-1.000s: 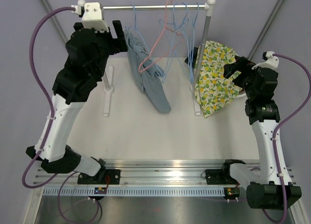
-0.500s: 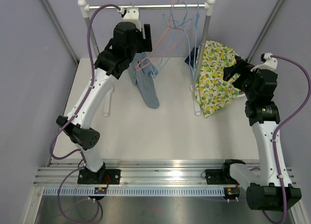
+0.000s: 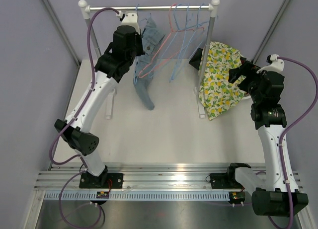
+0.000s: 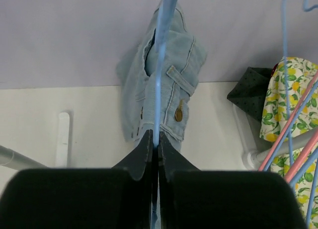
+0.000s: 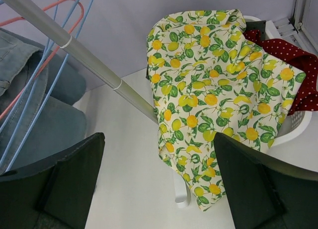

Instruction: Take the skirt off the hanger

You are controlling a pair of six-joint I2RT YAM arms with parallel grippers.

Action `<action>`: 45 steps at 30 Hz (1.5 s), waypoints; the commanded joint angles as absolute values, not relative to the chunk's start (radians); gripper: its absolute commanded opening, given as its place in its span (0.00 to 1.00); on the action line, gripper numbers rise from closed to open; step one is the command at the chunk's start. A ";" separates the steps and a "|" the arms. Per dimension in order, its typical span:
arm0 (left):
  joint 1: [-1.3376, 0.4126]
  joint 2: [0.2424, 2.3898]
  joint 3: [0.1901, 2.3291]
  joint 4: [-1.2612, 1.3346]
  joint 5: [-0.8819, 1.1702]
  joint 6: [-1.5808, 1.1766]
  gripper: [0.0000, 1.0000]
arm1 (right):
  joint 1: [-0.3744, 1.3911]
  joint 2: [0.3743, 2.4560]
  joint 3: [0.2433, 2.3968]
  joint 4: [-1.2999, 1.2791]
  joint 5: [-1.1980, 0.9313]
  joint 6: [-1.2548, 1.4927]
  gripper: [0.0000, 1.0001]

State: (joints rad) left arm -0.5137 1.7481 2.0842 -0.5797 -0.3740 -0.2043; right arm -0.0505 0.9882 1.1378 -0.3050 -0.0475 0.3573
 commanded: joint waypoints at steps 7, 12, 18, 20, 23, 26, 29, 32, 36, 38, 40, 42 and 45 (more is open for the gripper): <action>-0.491 1.568 1.944 -0.499 -0.420 -0.101 0.00 | -0.051 0.917 1.137 -0.229 -0.271 0.348 0.99; -0.482 1.513 1.928 -0.511 -0.448 -0.049 0.00 | -0.048 0.919 1.176 -0.150 -0.478 0.397 0.99; -0.479 1.483 1.960 -0.546 -0.459 -0.018 0.00 | -0.025 0.985 1.325 -0.055 -0.665 0.465 1.00; -0.479 1.470 1.954 -0.548 -0.463 -0.017 0.00 | 0.096 1.047 1.440 -0.083 -0.669 0.444 0.99; -0.479 1.451 1.963 -0.558 -0.466 -0.026 0.00 | 0.416 1.198 1.682 -0.301 -0.510 0.253 0.99; -0.479 1.437 1.973 -0.572 -0.454 -0.038 0.00 | 0.601 1.379 1.875 -0.397 -0.238 0.236 0.99; -0.479 1.428 1.986 -0.592 -0.451 -0.044 0.00 | 0.716 1.506 1.946 -0.374 -0.143 0.252 0.99; -0.479 1.408 1.996 -0.617 -0.453 -0.041 0.00 | 0.777 1.620 1.994 -0.373 -0.079 0.294 0.99; -0.479 1.365 1.999 -0.626 -0.446 -0.043 0.00 | 0.833 1.725 1.996 -0.356 -0.054 0.347 0.99; -0.479 1.350 1.997 -0.632 -0.443 -0.044 0.00 | 0.857 1.749 1.987 -0.338 -0.048 0.367 0.99; -0.479 1.347 1.993 -0.634 -0.445 -0.044 0.00 | 0.900 1.778 1.996 -0.336 -0.035 0.379 0.99; -0.479 1.339 1.987 -0.630 -0.443 -0.043 0.00 | 0.923 1.792 2.003 -0.339 -0.009 0.387 0.99; -0.479 1.333 1.973 -0.624 -0.442 -0.046 0.00 | 0.948 1.804 2.000 -0.330 -0.006 0.408 0.99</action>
State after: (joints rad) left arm -0.4805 1.3792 1.9369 -0.7174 -0.4343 -0.0460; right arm 0.9253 1.8263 1.9644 -0.3870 -0.0452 0.3706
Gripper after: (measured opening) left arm 0.023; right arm 0.993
